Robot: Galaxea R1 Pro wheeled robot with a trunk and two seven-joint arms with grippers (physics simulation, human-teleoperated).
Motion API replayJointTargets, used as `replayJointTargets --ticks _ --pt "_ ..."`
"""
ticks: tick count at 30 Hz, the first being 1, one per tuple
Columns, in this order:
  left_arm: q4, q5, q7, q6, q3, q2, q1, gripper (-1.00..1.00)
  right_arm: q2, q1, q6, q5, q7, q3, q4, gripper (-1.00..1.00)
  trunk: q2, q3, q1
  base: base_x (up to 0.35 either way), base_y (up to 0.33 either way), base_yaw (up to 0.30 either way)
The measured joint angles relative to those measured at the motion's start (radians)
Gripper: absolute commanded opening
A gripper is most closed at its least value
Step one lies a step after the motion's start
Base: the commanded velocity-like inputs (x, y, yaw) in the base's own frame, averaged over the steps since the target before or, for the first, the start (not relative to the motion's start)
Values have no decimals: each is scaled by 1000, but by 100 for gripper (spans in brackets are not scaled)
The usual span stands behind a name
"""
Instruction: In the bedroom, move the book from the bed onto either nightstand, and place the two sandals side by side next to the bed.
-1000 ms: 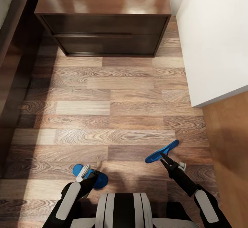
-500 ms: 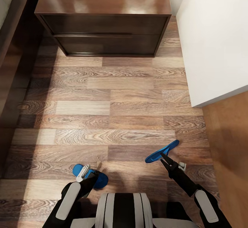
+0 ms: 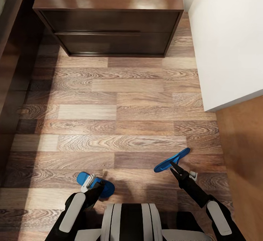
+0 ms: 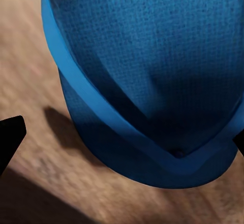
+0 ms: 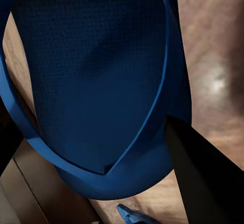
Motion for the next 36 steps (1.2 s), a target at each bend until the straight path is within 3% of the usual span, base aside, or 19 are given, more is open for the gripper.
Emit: replayJointTargets --ticks 4,5,31,36 --pt "0 0 1 0 0 0 0 100 0 0 0 0 0 0 0 -100 0 0 0 0 0 0" --pt "0 0 2 0 0 0 0 -100 0 0 0 0 0 0 0 -100 0 0 0 0 0 0" --pt "0 0 2 1 -1 0 0 -100 0 0 0 0 0 0 0 -100 0 0 0 0 0 0" --pt "-1 0 2 2 -3 0 0 -100 0 0 0 0 0 0 0 -100 1 12 -1 0 0 0"
